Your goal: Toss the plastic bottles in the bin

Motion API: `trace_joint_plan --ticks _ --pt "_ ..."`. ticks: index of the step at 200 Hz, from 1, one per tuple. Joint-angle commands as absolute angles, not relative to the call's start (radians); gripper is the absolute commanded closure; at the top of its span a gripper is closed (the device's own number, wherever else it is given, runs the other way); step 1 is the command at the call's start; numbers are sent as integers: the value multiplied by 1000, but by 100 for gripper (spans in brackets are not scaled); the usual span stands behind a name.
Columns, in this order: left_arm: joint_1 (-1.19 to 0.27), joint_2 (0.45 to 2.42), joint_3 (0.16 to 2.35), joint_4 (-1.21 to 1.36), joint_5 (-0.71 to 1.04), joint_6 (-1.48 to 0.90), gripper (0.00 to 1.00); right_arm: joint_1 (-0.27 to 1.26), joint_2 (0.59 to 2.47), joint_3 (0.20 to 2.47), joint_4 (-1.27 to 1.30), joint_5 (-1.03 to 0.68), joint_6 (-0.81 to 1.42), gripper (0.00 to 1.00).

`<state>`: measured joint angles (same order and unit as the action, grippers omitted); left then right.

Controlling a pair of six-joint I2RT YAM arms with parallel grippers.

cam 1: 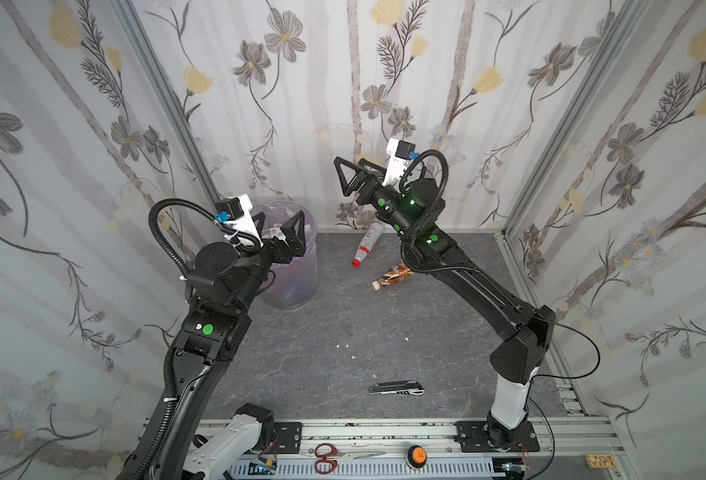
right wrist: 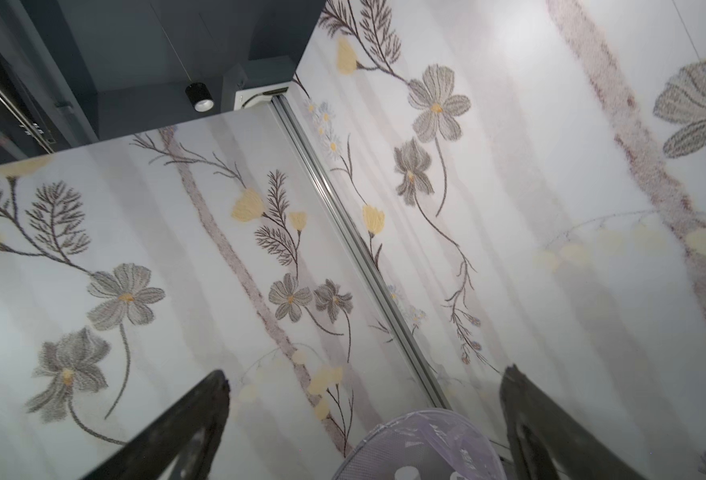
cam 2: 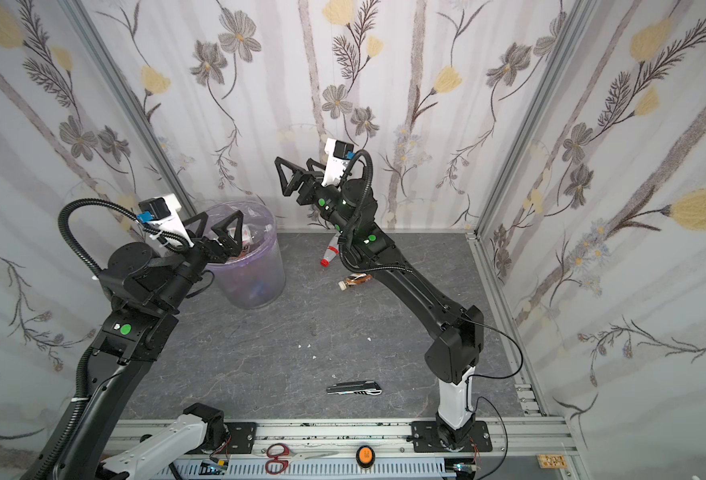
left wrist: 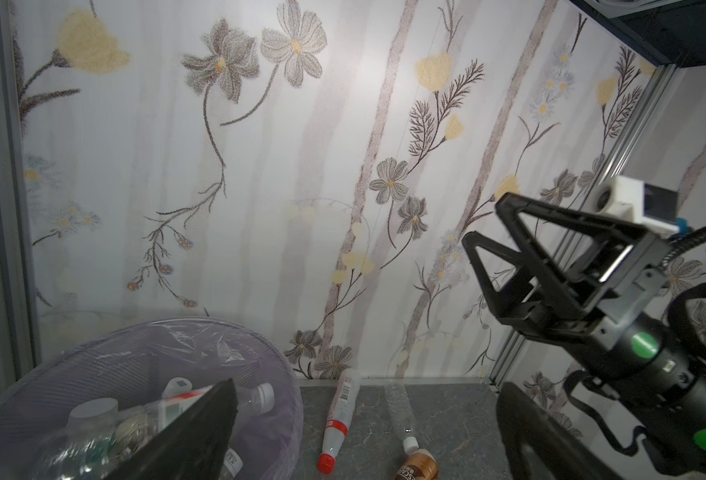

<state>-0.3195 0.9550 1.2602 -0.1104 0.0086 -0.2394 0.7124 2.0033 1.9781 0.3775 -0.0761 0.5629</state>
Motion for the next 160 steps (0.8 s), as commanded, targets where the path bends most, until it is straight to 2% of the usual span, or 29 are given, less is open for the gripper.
trace_joint_plan --ticks 1,109,160 --pt "-318 959 1257 -97 26 -247 0 691 1953 1905 397 -58 543 0" --pt "-322 1033 1267 -98 94 -289 0 534 1655 1450 404 -6 557 0" --pt "-424 1172 1315 -103 50 -279 0 454 1556 1247 334 41 529 0"
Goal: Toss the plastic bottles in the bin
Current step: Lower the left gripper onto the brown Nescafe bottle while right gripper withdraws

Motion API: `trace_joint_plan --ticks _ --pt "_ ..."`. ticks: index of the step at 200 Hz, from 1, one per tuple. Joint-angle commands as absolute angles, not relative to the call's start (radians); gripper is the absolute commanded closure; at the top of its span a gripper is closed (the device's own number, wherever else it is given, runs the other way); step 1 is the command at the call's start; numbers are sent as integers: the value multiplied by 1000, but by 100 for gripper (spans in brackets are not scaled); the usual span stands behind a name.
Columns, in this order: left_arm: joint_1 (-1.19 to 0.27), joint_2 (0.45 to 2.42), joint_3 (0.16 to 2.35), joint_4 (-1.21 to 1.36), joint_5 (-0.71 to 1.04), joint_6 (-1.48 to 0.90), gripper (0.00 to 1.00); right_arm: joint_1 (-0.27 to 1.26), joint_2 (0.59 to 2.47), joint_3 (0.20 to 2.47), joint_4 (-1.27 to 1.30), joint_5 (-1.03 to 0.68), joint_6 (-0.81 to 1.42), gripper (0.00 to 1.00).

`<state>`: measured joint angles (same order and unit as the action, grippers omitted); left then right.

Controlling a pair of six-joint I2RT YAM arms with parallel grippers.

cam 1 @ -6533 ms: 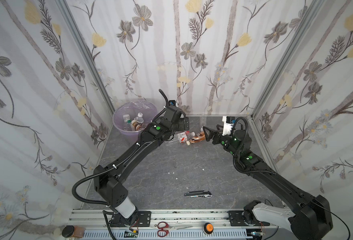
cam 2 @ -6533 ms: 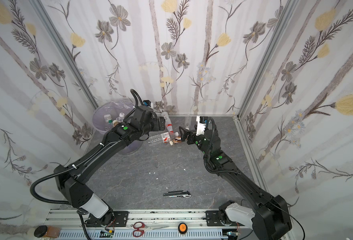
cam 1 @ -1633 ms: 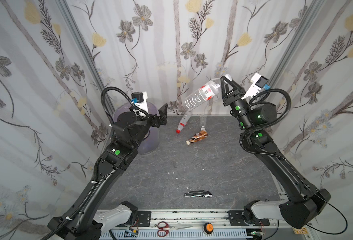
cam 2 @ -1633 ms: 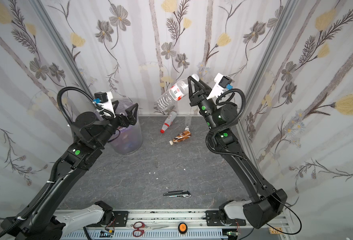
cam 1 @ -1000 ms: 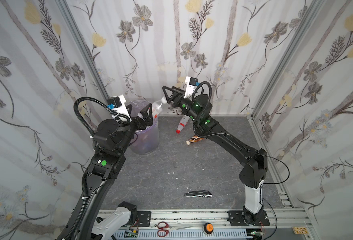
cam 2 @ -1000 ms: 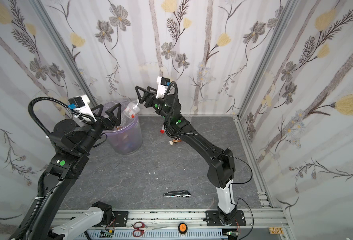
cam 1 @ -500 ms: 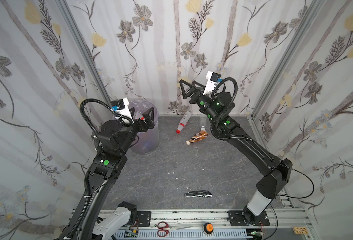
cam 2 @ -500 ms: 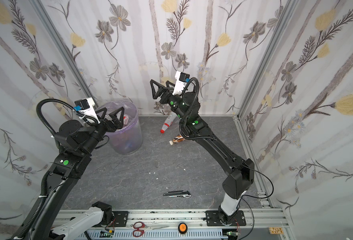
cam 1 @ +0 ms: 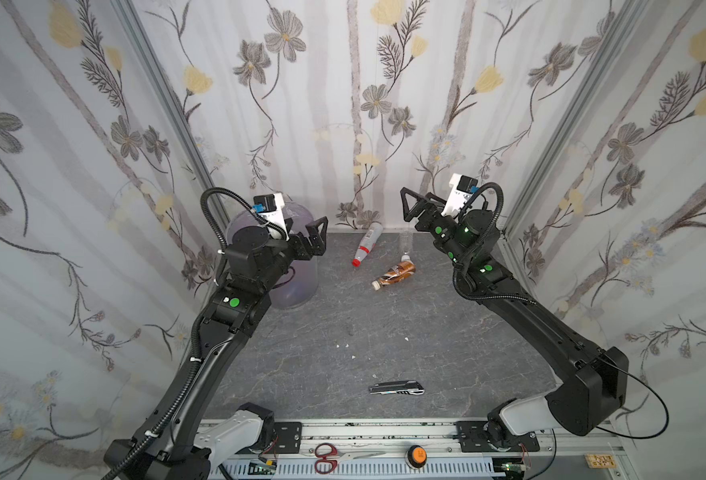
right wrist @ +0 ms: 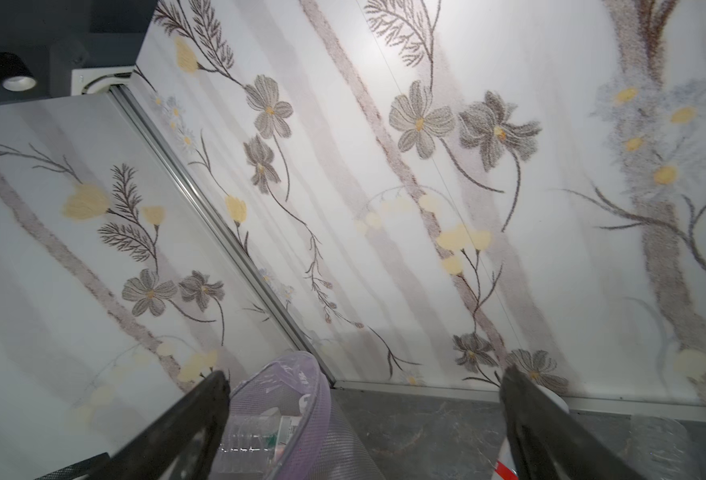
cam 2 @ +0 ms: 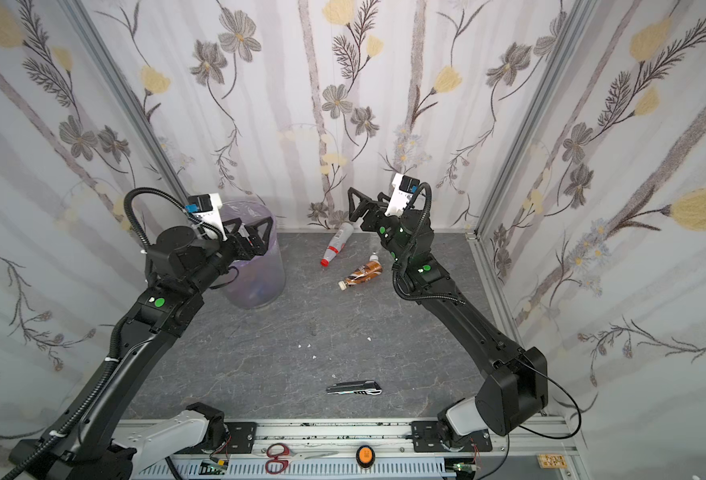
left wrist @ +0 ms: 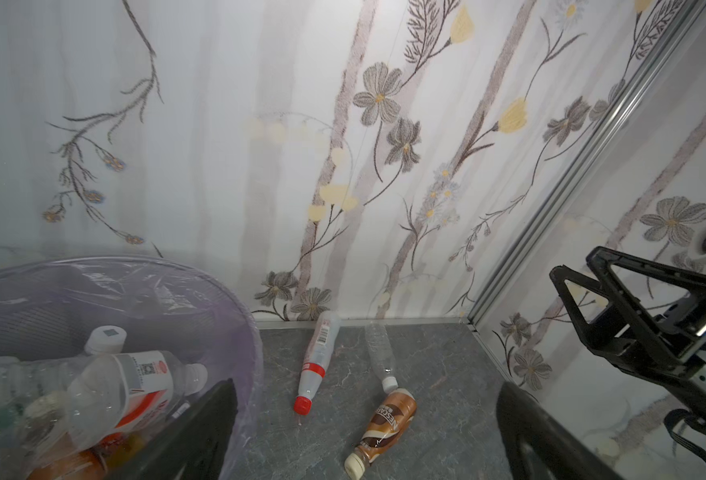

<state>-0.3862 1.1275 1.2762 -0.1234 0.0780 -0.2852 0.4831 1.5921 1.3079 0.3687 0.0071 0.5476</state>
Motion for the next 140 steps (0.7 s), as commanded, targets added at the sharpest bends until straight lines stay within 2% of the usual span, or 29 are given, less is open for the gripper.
trace_joint_plan --ticks 1,28,75,140 --pt "-426 1176 1318 -103 49 -279 0 452 1555 1243 332 42 529 0" --pt "-507 1255 1353 -103 12 -256 0 400 1565 1196 269 75 532 0" --pt "-626 1505 1425 -124 -5 -189 0 331 1579 1110 226 79 561 0" --pt "-641 1891 1631 -231 12 -8 0 188 1519 994 223 -41 607 0"
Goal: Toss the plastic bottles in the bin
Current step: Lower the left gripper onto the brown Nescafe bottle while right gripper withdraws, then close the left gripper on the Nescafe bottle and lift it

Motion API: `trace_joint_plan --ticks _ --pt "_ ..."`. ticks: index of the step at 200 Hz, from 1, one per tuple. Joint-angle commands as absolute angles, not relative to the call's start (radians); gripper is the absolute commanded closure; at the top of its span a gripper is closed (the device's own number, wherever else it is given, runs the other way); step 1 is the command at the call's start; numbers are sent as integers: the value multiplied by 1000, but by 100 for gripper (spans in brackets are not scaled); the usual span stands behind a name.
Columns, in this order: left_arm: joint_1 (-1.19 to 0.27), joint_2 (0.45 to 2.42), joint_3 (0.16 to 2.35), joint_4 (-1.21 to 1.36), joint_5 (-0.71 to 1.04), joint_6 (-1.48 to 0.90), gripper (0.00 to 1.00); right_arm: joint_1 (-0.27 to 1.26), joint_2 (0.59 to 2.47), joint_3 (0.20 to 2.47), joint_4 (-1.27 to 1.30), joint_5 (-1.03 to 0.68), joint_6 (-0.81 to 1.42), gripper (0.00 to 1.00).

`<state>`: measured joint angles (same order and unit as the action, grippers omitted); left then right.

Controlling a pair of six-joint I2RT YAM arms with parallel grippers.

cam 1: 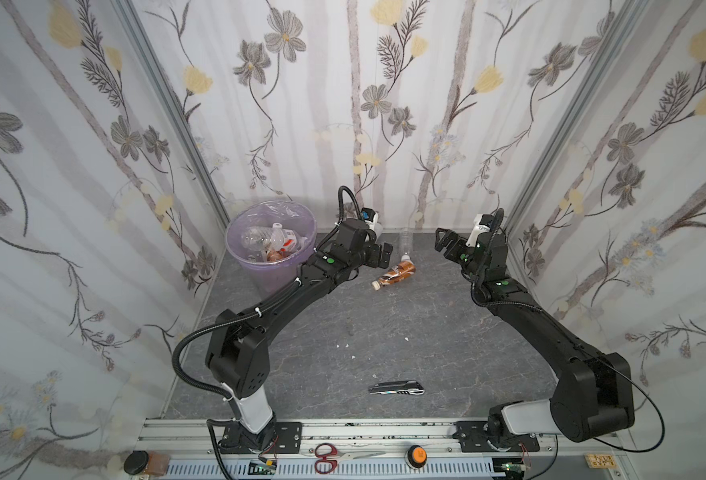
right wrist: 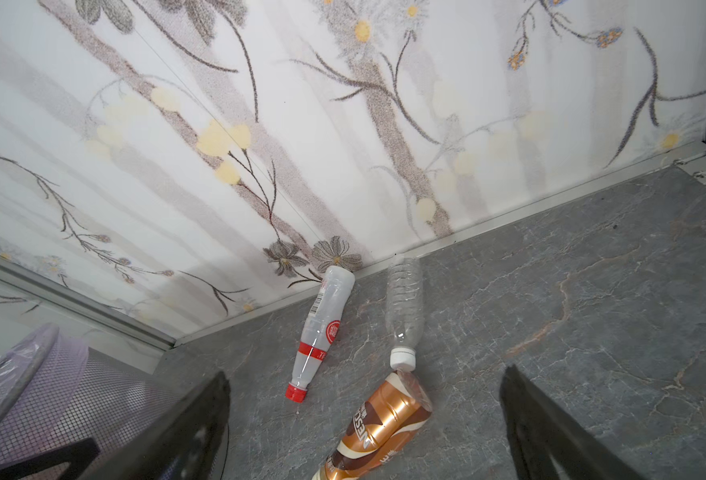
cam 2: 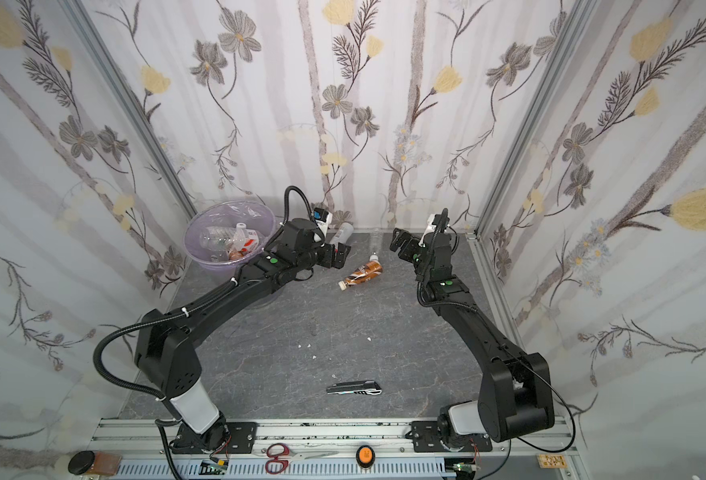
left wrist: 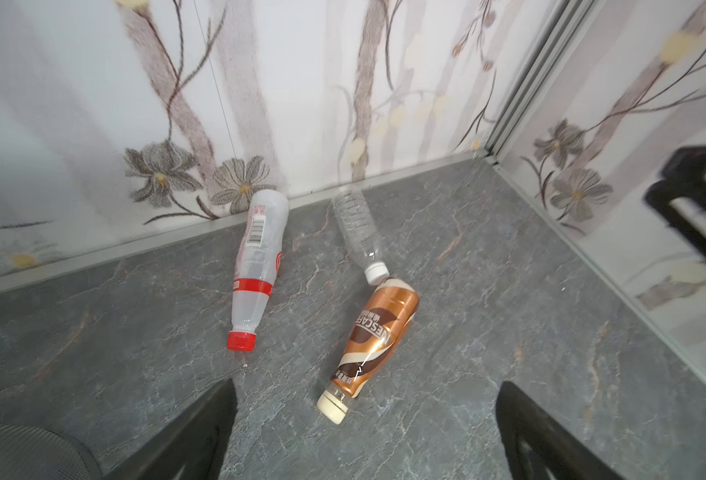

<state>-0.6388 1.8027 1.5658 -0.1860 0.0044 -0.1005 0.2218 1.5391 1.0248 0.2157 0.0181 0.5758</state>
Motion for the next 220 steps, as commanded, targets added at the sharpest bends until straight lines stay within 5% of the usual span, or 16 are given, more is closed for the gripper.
trace_joint_plan --ticks 1,107,220 --pt "-640 1895 1633 -233 13 -5 0 186 1517 992 223 -42 607 0" --pt "-639 2203 1739 -369 1 279 5 63 1473 928 236 -166 666 0" --pt "-640 2315 1817 -405 -27 337 30 49 1480 920 250 -211 687 0"
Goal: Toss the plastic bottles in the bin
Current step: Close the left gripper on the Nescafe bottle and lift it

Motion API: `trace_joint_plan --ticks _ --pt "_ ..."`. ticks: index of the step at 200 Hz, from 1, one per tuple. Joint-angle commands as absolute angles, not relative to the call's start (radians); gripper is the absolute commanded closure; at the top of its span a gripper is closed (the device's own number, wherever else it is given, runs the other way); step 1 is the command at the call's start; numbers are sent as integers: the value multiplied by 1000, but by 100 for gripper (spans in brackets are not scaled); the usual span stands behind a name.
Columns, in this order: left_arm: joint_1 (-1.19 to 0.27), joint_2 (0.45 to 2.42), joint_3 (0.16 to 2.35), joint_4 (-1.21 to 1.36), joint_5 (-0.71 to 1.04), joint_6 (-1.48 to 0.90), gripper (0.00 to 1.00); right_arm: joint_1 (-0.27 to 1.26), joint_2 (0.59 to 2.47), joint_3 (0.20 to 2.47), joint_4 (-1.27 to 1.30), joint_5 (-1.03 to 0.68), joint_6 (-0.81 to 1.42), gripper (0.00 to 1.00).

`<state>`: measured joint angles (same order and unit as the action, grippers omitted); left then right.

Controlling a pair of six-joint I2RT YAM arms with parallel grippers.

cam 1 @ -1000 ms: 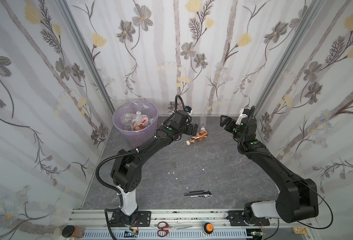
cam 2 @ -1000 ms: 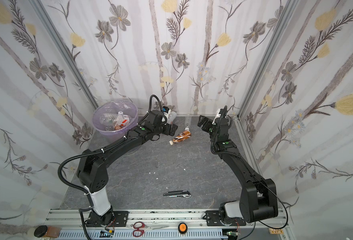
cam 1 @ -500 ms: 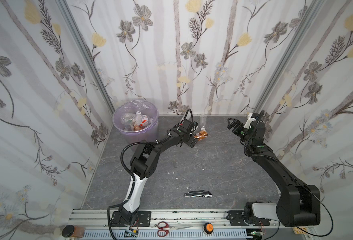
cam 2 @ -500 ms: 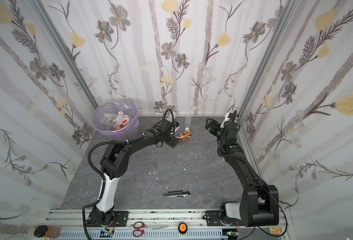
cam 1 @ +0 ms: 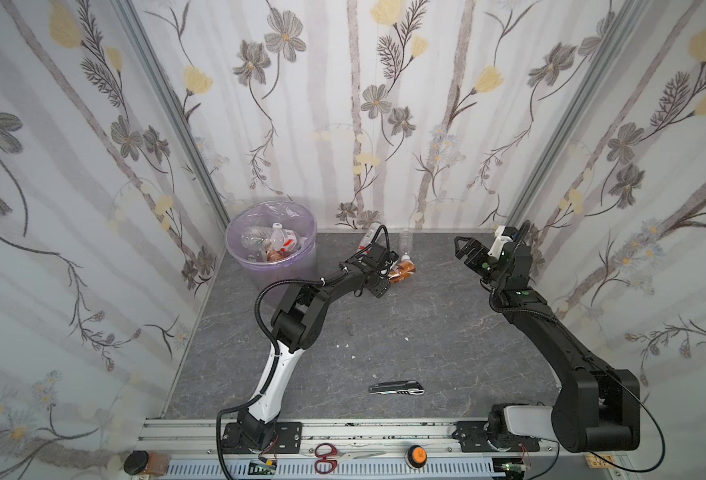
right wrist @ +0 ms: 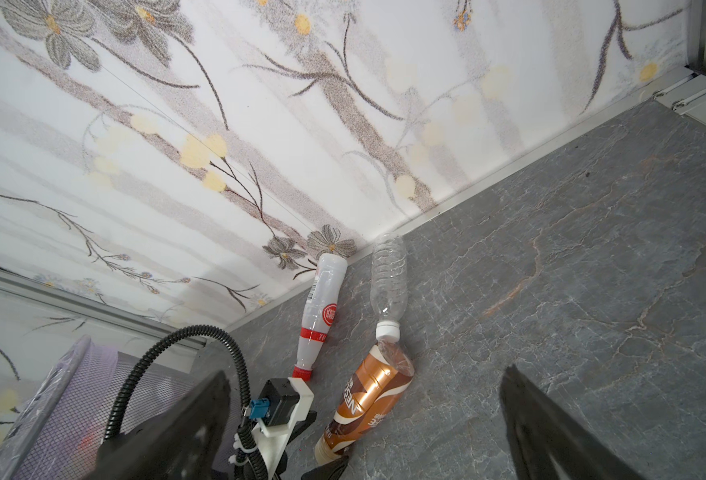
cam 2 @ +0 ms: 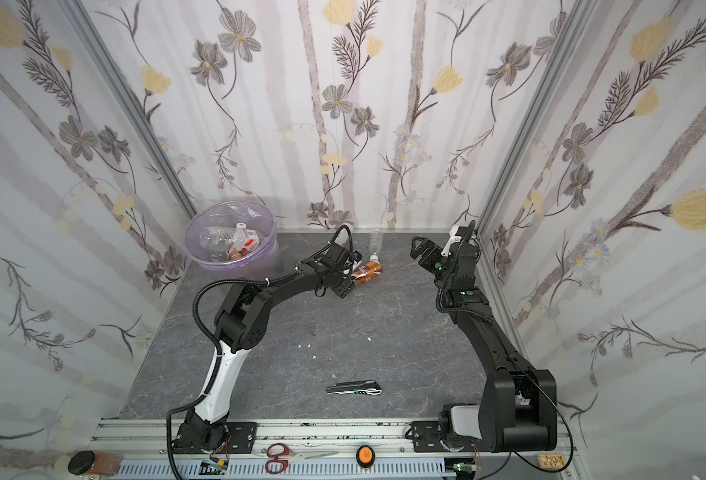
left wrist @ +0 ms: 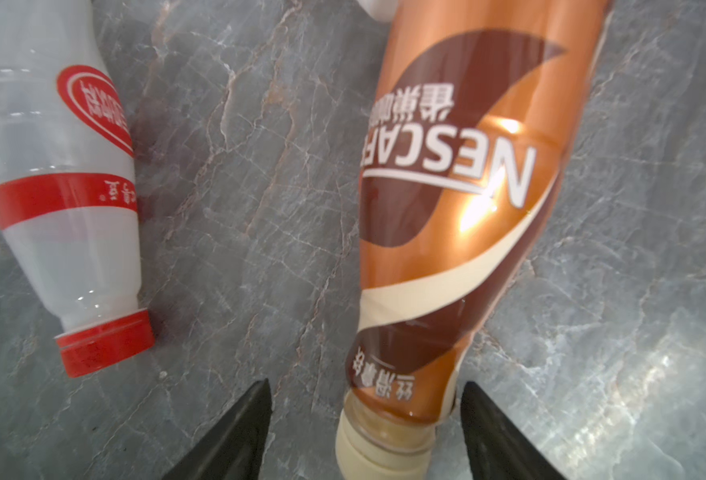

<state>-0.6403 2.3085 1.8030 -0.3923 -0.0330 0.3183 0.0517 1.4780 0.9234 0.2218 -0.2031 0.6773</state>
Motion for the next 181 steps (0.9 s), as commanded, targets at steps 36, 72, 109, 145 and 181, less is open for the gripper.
trace_joint_plan --ticks 36,72,109,145,181 --pt "-652 2321 1805 -407 -19 337 38 44 1488 920 258 -216 697 0" --pt "-667 2338 1810 -407 -15 336 44 37 1483 917 262 -221 704 0" --pt "-666 2341 1800 -407 -2 328 54 26 1460 902 262 -217 708 0" --pt "-671 2308 1782 -405 -18 322 67 21 1447 893 262 -219 711 0" --pt "-671 2256 1778 -400 -32 315 72 21 1448 879 273 -234 724 0"
